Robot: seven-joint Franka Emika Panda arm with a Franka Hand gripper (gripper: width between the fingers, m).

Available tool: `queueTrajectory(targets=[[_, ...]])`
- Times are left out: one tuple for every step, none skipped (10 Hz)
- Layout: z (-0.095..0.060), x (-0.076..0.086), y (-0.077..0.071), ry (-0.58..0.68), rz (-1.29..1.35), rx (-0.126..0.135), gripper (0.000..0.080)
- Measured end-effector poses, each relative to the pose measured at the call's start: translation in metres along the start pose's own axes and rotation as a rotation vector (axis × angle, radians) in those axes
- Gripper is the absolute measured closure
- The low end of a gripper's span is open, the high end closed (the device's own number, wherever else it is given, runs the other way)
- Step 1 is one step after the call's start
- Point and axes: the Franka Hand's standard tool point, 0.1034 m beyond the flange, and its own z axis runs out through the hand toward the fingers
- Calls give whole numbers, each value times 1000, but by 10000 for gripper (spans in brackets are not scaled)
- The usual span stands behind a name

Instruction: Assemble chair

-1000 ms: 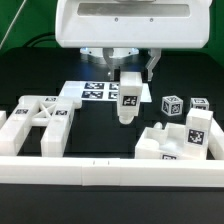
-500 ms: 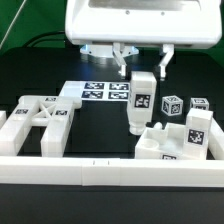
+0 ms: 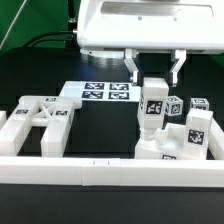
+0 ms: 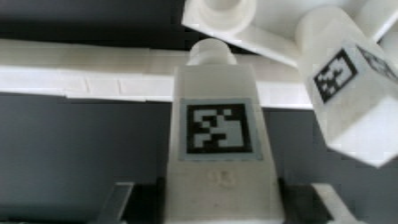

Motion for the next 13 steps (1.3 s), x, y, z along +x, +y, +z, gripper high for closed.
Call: queueTrajectory(targets=[[1,-1,0,-1,-1,-1,514],[3,-6,1,-4,-2,-3,514],[4,-10,1,-10,-2,-4,514],[4,-12,1,-12,-2,-4,514],[5,-12,1,-14,-3,-3,514],[6,-13,-1,-16,-5,-3,514],[7,-15,-1,-18,-6,-3,514],[8,-14,-1,-17,-7,-3,514],[10,-16,-2,-20,-8,-3,514],[14,-20,-3,-28,-10,-4,514],[16,-20,-3,-22,-11,-6,514],[16,-20,-4,-13,-13,-7,514],[17,-19,-5,-7,-15,-7,514]])
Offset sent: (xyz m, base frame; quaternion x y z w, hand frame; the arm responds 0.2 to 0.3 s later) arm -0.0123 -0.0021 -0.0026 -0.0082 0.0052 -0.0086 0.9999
